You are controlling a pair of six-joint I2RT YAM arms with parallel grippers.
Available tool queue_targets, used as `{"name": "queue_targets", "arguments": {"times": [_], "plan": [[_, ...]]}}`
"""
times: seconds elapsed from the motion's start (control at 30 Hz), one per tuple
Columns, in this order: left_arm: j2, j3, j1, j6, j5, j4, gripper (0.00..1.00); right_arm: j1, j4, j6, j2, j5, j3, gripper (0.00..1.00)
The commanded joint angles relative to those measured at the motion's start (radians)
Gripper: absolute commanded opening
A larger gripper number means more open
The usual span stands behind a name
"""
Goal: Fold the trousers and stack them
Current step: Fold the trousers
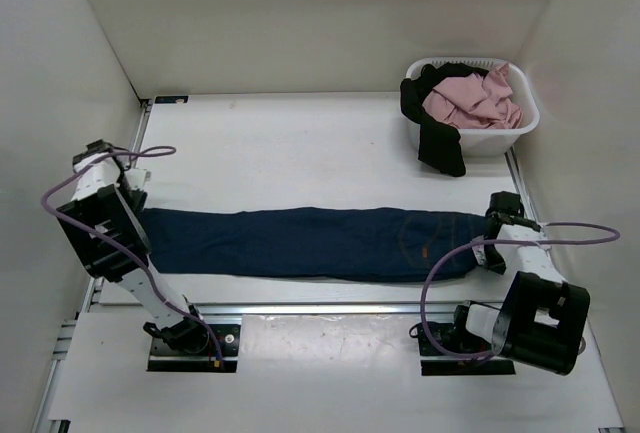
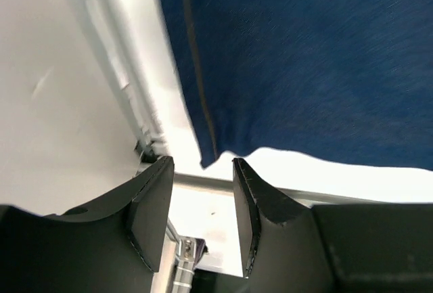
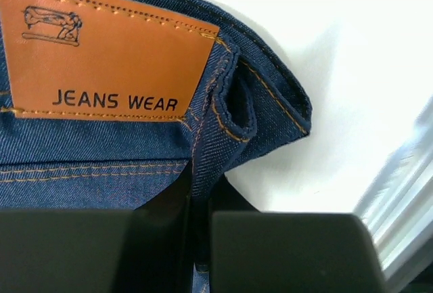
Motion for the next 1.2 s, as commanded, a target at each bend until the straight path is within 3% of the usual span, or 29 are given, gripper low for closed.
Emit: {"name": "queue_targets", "arguments": {"times": [0.0, 0.13, 0.27, 0.37, 0.4, 0.47, 0.5, 0.57, 0.6, 0.7, 0.9, 1.17], "plan": [[-0.036, 0.006, -0.1, -0.039, 0.067, -0.031, 0.52, -0.051, -0.042, -0.128, -0.031, 0.178, 0.074, 0.0], [0.003, -0.041, -0.192, -0.082, 0.067, -0.019, 0.52, -0.062, -0.053, -0.283, -0.083, 0.221, 0.198, 0.0], [0.05, -0.081, -0.269, -0.122, 0.055, 0.006, 0.52, 0.064, -0.053, -0.394, -0.138, 0.291, 0.321, 0.0], [0.098, -0.103, -0.306, -0.166, 0.026, 0.026, 0.52, 0.324, -0.062, -0.418, -0.16, 0.391, 0.385, 0.0], [0.127, -0.112, -0.335, -0.177, 0.0, 0.026, 0.52, 0.498, -0.072, -0.418, -0.16, 0.431, 0.402, 0.0], [0.148, -0.121, -0.376, -0.208, -0.023, 0.035, 0.52, 0.683, -0.073, -0.403, -0.126, 0.527, 0.46, 0.0], [0.162, -0.121, -0.387, -0.208, -0.023, 0.035, 0.52, 0.866, -0.073, -0.392, -0.103, 0.554, 0.487, 0.0], [0.171, -0.121, -0.396, -0.222, -0.023, 0.035, 0.52, 1.04, -0.073, -0.382, -0.004, 0.66, 0.58, 0.0], [0.185, -0.121, -0.408, -0.235, -0.023, 0.035, 0.52, 1.187, -0.083, -0.372, 0.036, 0.693, 0.615, 0.0], [0.199, -0.101, -0.408, -0.258, -0.032, 0.035, 0.52, 1.386, -0.097, -0.327, 0.208, 0.756, 0.755, 0.0], [0.211, -0.101, -0.418, -0.268, -0.055, 0.026, 0.52, 1.541, -0.076, -0.215, 0.402, 0.738, 0.818, 0.0], [0.19, -0.121, -0.418, -0.277, -0.065, 0.026, 0.52, 1.603, -0.114, -0.015, 0.52, 0.761, 0.737, 0.0]]}}
